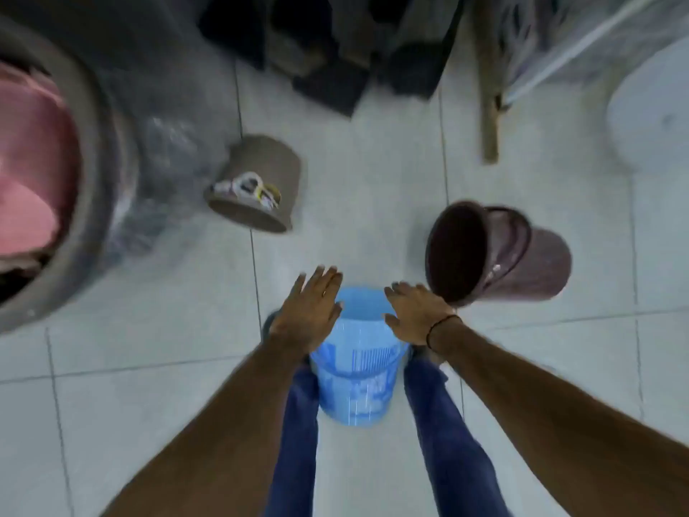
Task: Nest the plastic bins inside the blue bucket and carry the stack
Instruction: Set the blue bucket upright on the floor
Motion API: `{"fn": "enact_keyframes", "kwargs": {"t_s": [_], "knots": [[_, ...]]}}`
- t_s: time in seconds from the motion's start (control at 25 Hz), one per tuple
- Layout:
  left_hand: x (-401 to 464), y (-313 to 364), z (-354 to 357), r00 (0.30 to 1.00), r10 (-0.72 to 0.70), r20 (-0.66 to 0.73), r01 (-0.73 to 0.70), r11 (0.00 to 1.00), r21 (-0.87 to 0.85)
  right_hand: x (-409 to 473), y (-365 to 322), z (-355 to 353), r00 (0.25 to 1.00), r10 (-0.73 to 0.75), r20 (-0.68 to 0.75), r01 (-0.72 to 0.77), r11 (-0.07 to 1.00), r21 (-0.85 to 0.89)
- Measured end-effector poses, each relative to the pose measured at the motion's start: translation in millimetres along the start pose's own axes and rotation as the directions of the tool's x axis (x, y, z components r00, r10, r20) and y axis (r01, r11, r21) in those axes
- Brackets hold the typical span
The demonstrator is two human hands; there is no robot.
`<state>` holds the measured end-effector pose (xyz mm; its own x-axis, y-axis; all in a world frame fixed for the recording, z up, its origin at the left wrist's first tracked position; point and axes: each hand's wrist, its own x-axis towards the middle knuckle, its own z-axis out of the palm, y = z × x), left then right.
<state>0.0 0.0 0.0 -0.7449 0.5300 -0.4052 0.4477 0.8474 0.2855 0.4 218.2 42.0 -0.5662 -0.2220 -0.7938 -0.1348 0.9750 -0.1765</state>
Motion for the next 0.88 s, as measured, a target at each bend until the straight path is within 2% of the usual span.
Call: {"fn": "enact_keyframes", "kwargs": {"t_s": [0.04, 0.08, 0.2, 0.28, 0.32, 0.36, 0.44, 0.52, 0.68, 0.76, 0.88], "knots": [[14.1, -3.3, 36.7, 0.994, 0.025, 0.107, -0.024, 1.0, -0.013, 20.6, 2.7, 31.0, 0.997, -0.008, 0.071, 0.009, 1.0, -0.015], [23.1, -7.1, 66.2, 0.994, 0.072, 0.082, -0.074, 0.997, 0.022, 39.6, 6.4, 57.7, 0.995, -0.033, 0.09, 0.033, 0.999, 0.003], [34.2, 2.9, 91.7, 0.947, 0.162, 0.277, -0.136, 0.984, -0.112, 52.8, 12.8, 95.3, 0.993, -0.036, 0.112, 0.033, 0.999, 0.027], [27.5, 8.3, 90.3, 0.897, 0.148, 0.416, -0.102, 0.986, -0.131, 54.9, 10.9, 103.1, 0.991, -0.041, 0.127, 0.044, 0.999, -0.018], [22.9, 9.0, 79.0, 0.874, 0.092, 0.477, -0.032, 0.991, -0.132, 49.9, 6.8, 93.3, 0.99, -0.054, 0.131, 0.062, 0.997, -0.054], [16.3, 8.9, 68.6, 0.87, 0.073, 0.488, -0.007, 0.991, -0.136, 45.0, 3.7, 87.1, 0.988, -0.084, 0.131, 0.096, 0.991, -0.092], [2.0, 11.4, 33.6, 0.929, 0.17, 0.327, -0.146, 0.984, -0.097, 24.0, -3.6, 60.6, 0.984, -0.145, 0.107, 0.159, 0.978, -0.133], [-10.9, 12.6, 6.2, 0.947, 0.226, 0.229, -0.24, 0.97, 0.035, 6.1, -10.5, 28.3, 0.982, -0.169, 0.081, 0.181, 0.968, -0.176], [-36.2, 22.7, -26.6, 0.946, 0.203, 0.253, -0.237, 0.965, 0.113, -19.5, -25.1, -8.7, 0.973, -0.216, 0.085, 0.232, 0.917, -0.325], [-34.2, 32.6, -13.0, 0.954, 0.198, 0.225, -0.245, 0.948, 0.201, -15.4, -24.5, -4.9, 0.973, -0.206, 0.107, 0.232, 0.896, -0.378], [-26.7, 50.2, 24.6, 0.961, 0.101, 0.256, -0.166, 0.956, 0.244, -0.7, -12.0, 14.5, 0.968, -0.231, 0.099, 0.25, 0.842, -0.478]]}}
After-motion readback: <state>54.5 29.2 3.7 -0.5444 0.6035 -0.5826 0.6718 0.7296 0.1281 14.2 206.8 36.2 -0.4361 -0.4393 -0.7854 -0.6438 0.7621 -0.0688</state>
